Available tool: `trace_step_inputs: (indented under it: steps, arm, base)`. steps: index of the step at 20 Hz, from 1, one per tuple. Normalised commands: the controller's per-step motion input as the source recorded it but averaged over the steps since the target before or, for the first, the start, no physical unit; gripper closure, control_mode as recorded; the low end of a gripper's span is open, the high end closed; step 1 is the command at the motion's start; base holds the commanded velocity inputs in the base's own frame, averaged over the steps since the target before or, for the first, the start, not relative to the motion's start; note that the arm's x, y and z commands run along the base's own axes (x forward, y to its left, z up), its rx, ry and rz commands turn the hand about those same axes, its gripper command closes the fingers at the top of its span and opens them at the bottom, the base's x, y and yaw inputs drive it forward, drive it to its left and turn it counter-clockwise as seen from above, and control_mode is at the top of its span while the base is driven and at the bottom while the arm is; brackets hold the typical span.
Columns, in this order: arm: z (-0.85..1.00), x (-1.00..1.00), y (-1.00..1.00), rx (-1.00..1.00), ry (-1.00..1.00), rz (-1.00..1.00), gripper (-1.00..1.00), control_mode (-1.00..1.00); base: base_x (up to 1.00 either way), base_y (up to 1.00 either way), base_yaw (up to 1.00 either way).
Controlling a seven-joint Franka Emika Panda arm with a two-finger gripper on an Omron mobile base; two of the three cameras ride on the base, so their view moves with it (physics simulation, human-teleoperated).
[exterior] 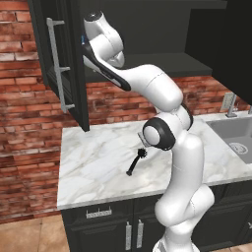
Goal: Pick the dish brush and dish brush from the cabinet and place them on the counter.
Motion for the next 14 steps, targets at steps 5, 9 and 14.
trace_step_inputs:
  steps: [5, 9, 14]
  arm:
    - [0.13, 0.0, 0.0, 0.0, 0.0, 0.0, 1.0, -1.0]
    - [0.2, -0.02, 0.0, 0.0, 0.0, 0.0, 1.0, -1.0]
    - [0.03, -0.03, 0.0, 0.0, 0.0, 0.0, 1.0, -1.0]
  base:
    - [0.0, 0.0, 0.0]
    - [0.0, 0.0, 0.0]
    - [0.0, 0.0, 0.0]
